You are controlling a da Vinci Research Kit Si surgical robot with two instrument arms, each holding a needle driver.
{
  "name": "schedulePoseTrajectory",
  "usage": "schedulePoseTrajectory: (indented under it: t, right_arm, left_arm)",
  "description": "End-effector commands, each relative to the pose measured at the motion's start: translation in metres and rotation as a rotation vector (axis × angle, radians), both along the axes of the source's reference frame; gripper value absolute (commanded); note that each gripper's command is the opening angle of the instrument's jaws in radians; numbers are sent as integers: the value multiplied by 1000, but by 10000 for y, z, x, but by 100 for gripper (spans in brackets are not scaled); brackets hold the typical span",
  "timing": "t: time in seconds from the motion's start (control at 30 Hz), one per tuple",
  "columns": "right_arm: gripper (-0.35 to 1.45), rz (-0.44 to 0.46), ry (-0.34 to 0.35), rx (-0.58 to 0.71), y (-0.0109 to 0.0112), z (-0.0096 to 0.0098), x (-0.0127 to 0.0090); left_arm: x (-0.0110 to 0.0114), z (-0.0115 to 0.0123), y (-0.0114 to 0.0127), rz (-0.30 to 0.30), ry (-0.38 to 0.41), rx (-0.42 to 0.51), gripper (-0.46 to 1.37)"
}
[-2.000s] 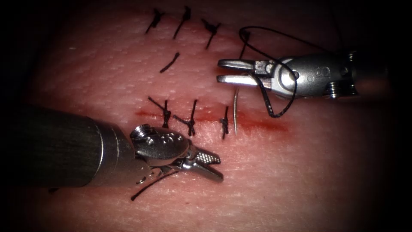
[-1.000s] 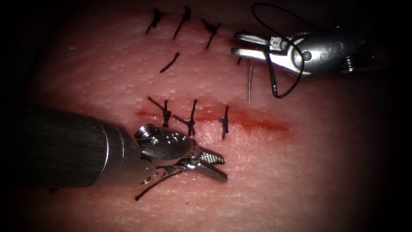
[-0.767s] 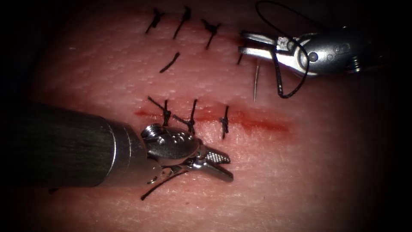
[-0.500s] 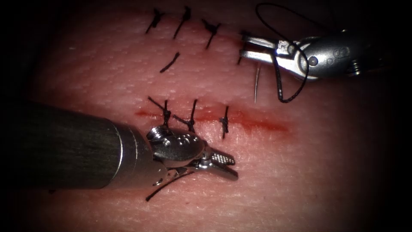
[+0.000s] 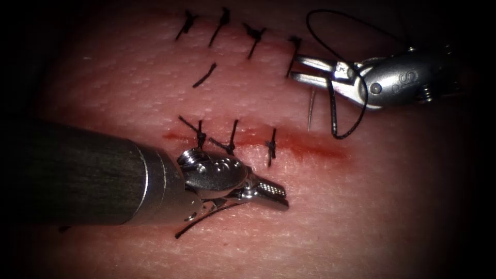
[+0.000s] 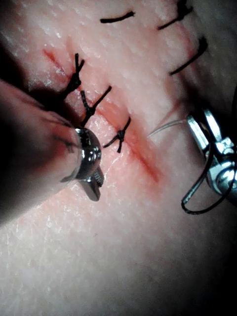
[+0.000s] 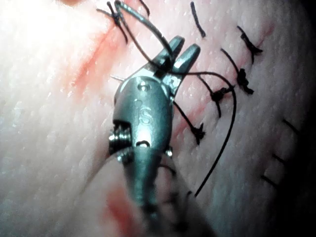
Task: Wound Closure
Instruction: Reposition the needle above the target point above the cut, then while the left gripper pushes against the skin, throw the needle through the top of the cut with the right driver.
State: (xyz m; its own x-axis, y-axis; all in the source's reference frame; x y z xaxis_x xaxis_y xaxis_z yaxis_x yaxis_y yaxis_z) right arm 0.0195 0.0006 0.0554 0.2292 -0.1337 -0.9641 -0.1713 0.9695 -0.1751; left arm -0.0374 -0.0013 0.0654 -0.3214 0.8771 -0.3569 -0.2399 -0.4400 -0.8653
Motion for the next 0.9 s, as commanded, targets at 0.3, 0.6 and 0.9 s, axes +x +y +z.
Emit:
schedulePoseTrajectory:
  t: [0.3, 0.6, 0.9]
  right_arm:
    - [-35, 0, -43, -23, -26, 16, 1]
    - [-35, 35, -56, 36, -41, 21, -7]
    - [-35, 51, -67, 92, -57, 34, -3]
  left_arm:
    - [1, -3, 1, 2, -5, -2, -9]
    - [3, -4, 2, 4, -6, -7, -9]
    - [3, -6, 4, -4, -6, -13, -11]
